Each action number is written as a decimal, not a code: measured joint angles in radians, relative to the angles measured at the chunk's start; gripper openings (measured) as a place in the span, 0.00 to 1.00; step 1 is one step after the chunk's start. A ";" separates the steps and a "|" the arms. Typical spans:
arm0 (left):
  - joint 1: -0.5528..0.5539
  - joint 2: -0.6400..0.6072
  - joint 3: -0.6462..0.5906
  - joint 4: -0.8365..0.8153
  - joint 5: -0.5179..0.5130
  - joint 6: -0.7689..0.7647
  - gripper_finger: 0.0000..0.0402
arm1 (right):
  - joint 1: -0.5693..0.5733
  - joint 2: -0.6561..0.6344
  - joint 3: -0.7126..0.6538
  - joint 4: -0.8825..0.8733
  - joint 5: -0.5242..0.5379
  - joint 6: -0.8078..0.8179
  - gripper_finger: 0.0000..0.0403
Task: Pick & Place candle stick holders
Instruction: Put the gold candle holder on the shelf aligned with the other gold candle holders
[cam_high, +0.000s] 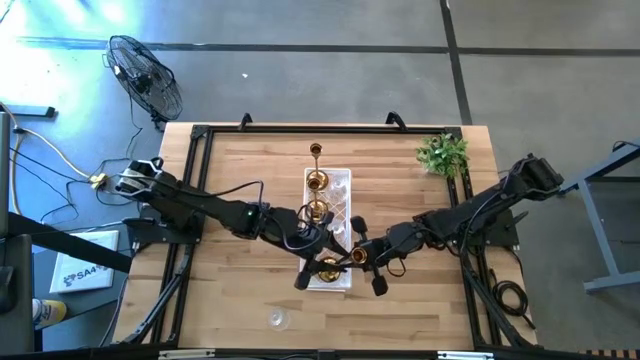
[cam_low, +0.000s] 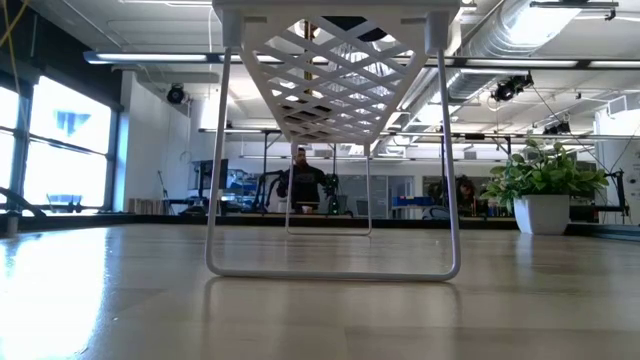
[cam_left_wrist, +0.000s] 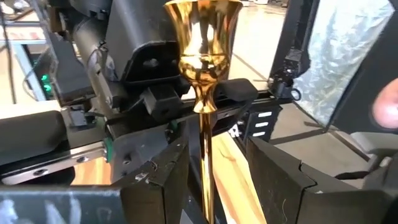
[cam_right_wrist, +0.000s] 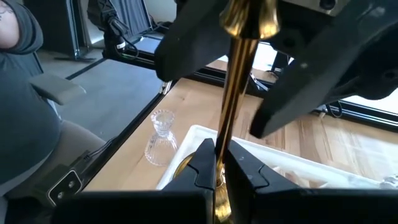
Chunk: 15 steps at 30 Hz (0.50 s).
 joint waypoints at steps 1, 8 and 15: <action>0.000 0.000 0.000 0.000 -0.009 0.000 0.39 | -0.003 0.000 0.000 0.000 -0.002 0.002 0.01; 0.000 0.000 0.000 0.002 -0.041 0.005 0.39 | -0.006 0.000 0.000 0.000 -0.007 0.004 0.01; 0.000 0.000 0.000 0.007 -0.067 0.008 0.39 | -0.006 0.000 0.000 0.000 -0.007 0.004 0.01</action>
